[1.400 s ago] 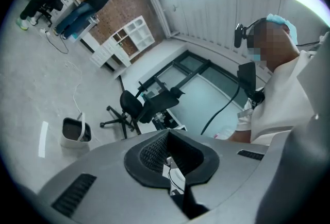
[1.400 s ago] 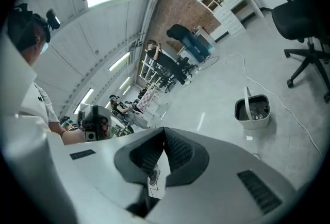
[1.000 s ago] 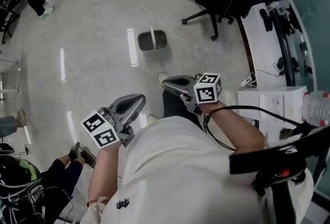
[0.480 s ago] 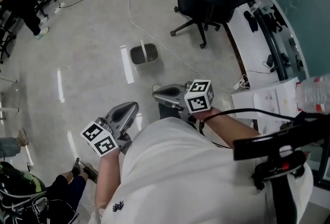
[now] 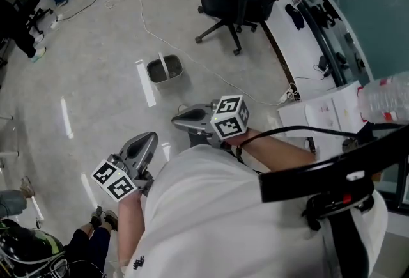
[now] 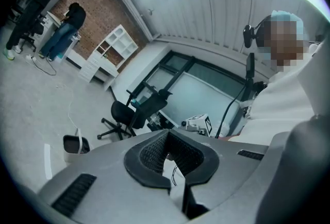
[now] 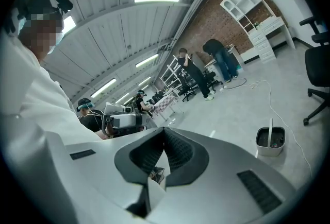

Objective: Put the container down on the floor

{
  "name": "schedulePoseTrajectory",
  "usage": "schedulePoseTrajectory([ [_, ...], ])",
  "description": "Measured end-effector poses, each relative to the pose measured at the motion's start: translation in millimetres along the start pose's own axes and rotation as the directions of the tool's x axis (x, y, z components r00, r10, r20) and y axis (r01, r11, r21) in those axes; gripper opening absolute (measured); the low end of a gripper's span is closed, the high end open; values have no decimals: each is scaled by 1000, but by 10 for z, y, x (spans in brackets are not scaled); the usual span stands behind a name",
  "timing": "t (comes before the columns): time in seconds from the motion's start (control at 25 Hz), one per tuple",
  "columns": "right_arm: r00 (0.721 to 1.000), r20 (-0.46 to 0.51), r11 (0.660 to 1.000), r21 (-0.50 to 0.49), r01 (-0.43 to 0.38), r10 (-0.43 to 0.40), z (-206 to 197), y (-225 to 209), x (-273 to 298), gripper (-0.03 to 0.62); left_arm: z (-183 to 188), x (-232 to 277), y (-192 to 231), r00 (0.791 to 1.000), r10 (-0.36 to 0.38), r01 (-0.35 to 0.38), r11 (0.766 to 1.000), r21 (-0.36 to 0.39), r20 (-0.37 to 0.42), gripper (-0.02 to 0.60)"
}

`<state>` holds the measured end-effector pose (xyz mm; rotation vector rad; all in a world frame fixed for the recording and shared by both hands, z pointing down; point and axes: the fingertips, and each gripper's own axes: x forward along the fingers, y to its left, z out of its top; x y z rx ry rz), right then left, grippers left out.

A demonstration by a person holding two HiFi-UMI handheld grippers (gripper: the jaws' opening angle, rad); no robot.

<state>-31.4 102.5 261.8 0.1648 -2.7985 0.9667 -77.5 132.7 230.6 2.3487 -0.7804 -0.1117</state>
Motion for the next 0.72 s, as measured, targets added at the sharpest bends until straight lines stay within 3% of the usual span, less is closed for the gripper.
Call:
schedulePoseTrajectory([
  [0.72, 1000, -24, 1000, -17, -20, 20, -57, 52, 128, 15, -69, -68, 84, 1000, 1, -2, 1000, -22, -6, 9],
])
